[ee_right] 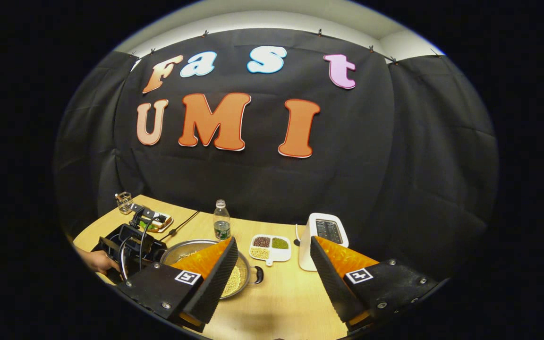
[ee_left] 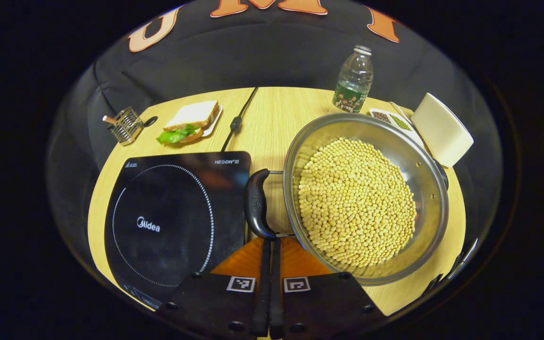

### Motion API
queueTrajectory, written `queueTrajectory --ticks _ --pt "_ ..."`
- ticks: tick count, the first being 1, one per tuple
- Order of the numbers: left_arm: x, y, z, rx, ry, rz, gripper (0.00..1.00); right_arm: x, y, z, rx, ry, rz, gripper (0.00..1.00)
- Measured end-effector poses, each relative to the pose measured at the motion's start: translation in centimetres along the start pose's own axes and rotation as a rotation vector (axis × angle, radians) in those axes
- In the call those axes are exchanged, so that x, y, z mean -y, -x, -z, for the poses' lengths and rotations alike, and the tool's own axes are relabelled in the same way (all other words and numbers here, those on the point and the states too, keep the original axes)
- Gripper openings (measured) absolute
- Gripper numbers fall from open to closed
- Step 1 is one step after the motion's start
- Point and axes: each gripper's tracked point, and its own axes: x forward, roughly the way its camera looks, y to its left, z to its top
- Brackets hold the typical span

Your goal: First push the handle of the pot to place it horizontally, then grasp the pot with both hands and set it on the induction cooktop.

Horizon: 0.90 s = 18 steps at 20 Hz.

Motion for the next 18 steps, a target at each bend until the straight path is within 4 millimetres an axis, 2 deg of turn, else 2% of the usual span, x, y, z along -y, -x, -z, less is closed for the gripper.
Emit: queueTrajectory --ticks 3,7,9,12,14,15,16,18 --pt "0.5 -0.4 -0.8 0.034 0.001 0.031 0.08 -1.6 -2.0 1.5 -0.05 -0.009 -0.029 0.96" --pt "1.1 -0.4 -1.6 0.087 -0.012 0.097 0.08 -2.6 -4.4 4.0 -0.129 -0.022 -0.046 0.96" --pt "1.0 -0.5 -2.2 0.127 0.002 0.112 0.13 -3.4 -6.0 5.4 -0.177 -0.023 -0.051 0.96" --pt "0.8 -0.7 -3.9 0.219 -0.02 0.122 0.69 -3.8 -7.8 7.8 -0.248 -0.024 -0.06 0.96" --pt "0.8 -0.6 -4.8 0.256 -0.056 0.139 0.81 -4.2 -8.8 8.8 -0.281 -0.019 -0.066 0.96" --pt "0.9 -0.7 -5.3 0.274 -0.066 0.148 0.79 -4.4 -9.4 9.3 -0.295 -0.017 -0.066 0.96" --pt "0.9 -0.8 -5.7 0.293 -0.077 0.145 0.89 -4.6 -9.8 9.7 -0.309 -0.016 -0.068 0.96" --pt "0.7 -1.2 -6.0 0.295 -0.096 0.129 0.93 -4.7 -10.6 10.7 -0.338 -0.019 -0.068 0.94"
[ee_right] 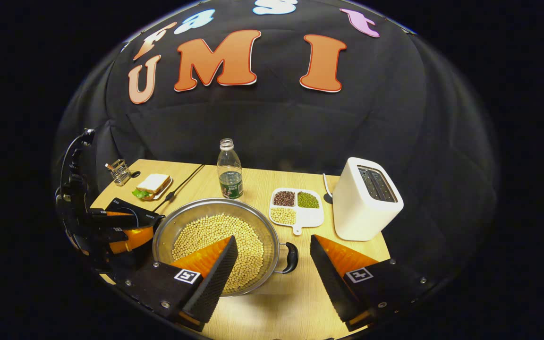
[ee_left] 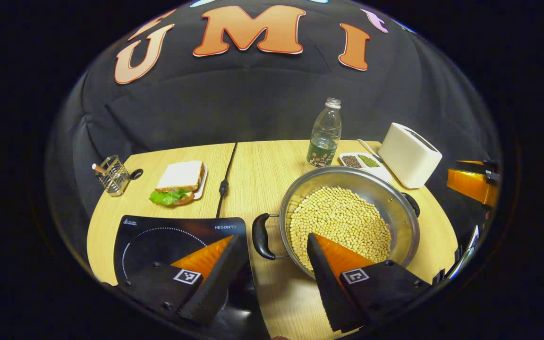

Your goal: First push the handle of the pot to place it horizontally, then grasp the pot with both hands and set it on the induction cooktop.

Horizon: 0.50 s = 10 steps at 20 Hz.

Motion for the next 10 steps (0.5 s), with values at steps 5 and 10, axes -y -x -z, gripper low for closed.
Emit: queueTrajectory --ticks 5,10 --pt "-0.6 -0.7 0.6 -0.052 -0.026 -0.026 0.93 0.6 -3.0 1.7 -0.076 -0.011 0.018 0.96" --pt "-0.5 -1.5 1.1 -0.074 -0.043 -0.012 0.93 1.1 -5.6 3.8 -0.155 -0.031 0.025 0.96"
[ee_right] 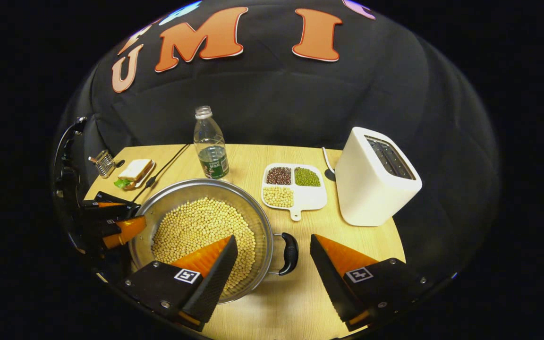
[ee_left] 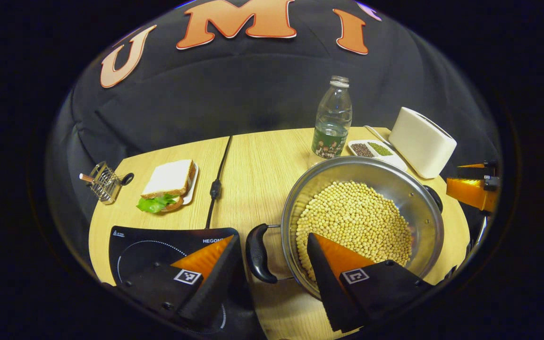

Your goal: First push the handle of the pot to place it horizontally, then grasp the pot with both hands and set it on the induction cooktop.

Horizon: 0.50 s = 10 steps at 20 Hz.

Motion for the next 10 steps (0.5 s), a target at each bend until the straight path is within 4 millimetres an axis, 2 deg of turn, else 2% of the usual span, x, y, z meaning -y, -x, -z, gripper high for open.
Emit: queueTrajectory --ticks 6,10 --pt "0.6 -0.3 0.6 -0.025 0.025 0.009 0.94 0.5 -3.4 2.0 -0.087 -0.017 0.018 0.96" --pt "1.0 -0.5 0.6 -0.027 0.046 0.018 0.92 0.7 -4.7 3.0 -0.13 -0.011 0.033 0.96"
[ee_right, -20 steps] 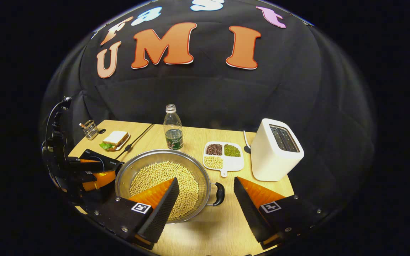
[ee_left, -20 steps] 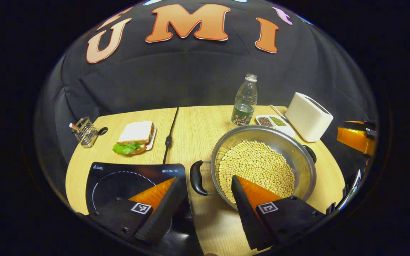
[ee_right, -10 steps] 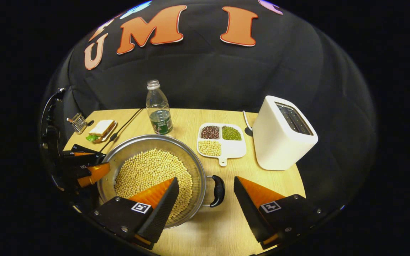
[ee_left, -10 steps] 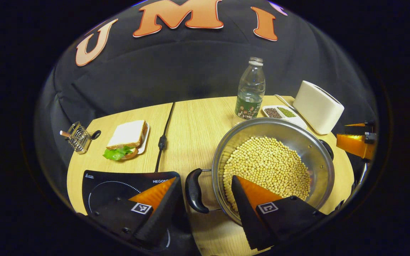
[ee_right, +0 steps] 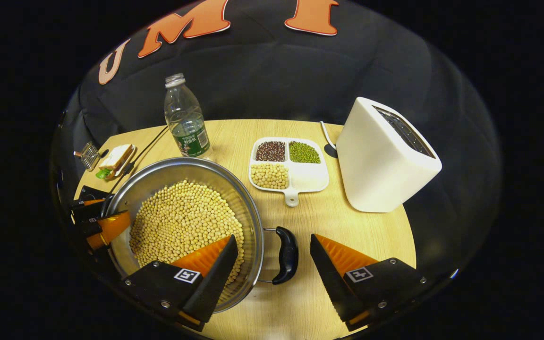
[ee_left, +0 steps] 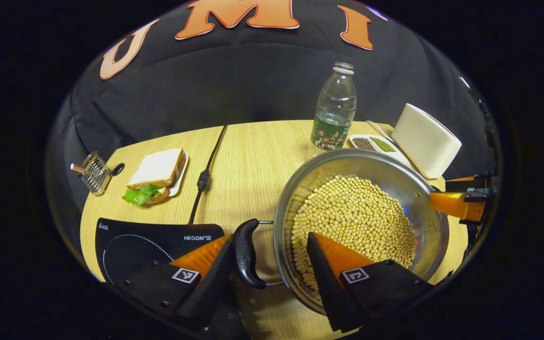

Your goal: First push the handle of the pot to place it horizontally, then grasp the pot with both hands and set it on the induction cooktop.

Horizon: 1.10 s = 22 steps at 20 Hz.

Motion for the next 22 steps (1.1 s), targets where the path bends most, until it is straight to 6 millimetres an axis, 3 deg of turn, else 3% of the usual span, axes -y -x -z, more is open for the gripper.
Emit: queueTrajectory --ticks 5,7,9,14,15,22 --pt "1.6 -0.4 0.7 -0.021 0.072 0.063 0.94 -1.6 -1.6 1.6 -0.039 0.001 0.021 0.96" --pt "1.6 -0.3 1.5 -0.058 0.1 0.045 0.9 -0.7 -1.6 2.0 -0.055 -0.013 0.03 0.94" --pt "1.6 -0.2 1.1 -0.046 0.11 0.039 0.85 0.1 -2.0 2.4 -0.063 -0.012 0.047 0.9" --pt "0.6 -0.9 0.6 -0.008 0.086 -0.008 0.73 -0.5 -2.8 3.0 -0.071 -0.053 0.014 0.78" --pt "0.9 -1.1 0.6 -0.006 0.094 -0.003 0.78 -0.5 -2.8 3.0 -0.07 -0.044 0.021 0.76" --pt "1.1 -0.5 1.5 -0.04 0.141 -0.049 0.73 -0.9 -2.9 3.2 -0.111 -0.078 -0.038 0.65"
